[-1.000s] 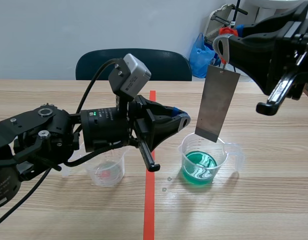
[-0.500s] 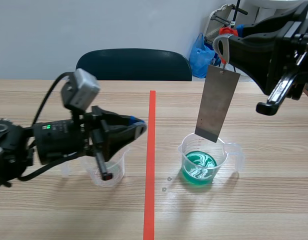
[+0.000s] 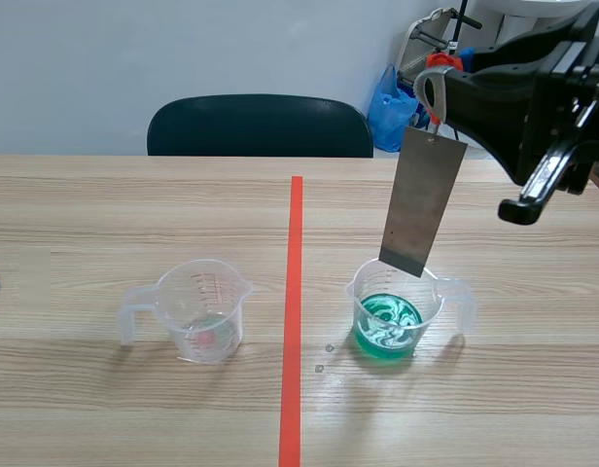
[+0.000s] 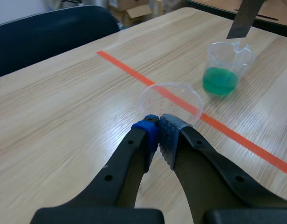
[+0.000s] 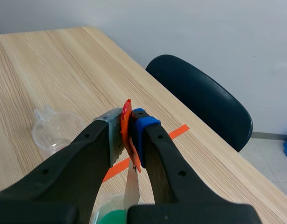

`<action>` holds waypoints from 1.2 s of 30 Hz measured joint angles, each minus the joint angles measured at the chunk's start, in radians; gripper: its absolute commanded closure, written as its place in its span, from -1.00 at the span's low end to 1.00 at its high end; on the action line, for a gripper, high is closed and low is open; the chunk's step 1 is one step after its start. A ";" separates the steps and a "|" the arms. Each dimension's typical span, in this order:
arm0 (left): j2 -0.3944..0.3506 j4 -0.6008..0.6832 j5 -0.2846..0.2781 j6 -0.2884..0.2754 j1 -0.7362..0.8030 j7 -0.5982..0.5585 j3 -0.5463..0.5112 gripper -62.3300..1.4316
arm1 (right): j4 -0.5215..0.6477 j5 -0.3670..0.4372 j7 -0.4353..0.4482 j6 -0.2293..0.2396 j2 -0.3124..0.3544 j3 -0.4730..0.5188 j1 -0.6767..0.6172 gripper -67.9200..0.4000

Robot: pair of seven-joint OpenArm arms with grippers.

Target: Do the redox reaction experiment

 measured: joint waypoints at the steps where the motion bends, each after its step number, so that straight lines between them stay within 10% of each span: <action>1: 0.009 0.000 0.018 0.003 0.072 -0.042 -0.054 0.87 | 0.000 0.000 0.000 0.000 0.000 0.000 0.000 0.97; 10: 0.222 -0.002 0.332 0.101 0.465 -0.402 -0.290 0.87 | 0.000 0.000 0.000 0.000 0.000 0.000 0.000 0.97; 19: 0.357 -0.004 0.473 0.197 0.595 -0.596 -0.338 0.85 | 0.000 0.000 0.000 0.000 0.000 0.000 0.000 0.97; 28: 0.418 -0.004 0.543 0.204 0.595 -0.645 -0.353 -0.89 | 0.000 0.000 0.000 0.000 0.000 0.000 0.000 0.97; 36: 0.455 -0.004 0.536 0.204 0.595 -0.644 -0.353 -1.00 | 0.000 0.000 0.000 0.000 0.000 0.000 0.000 0.97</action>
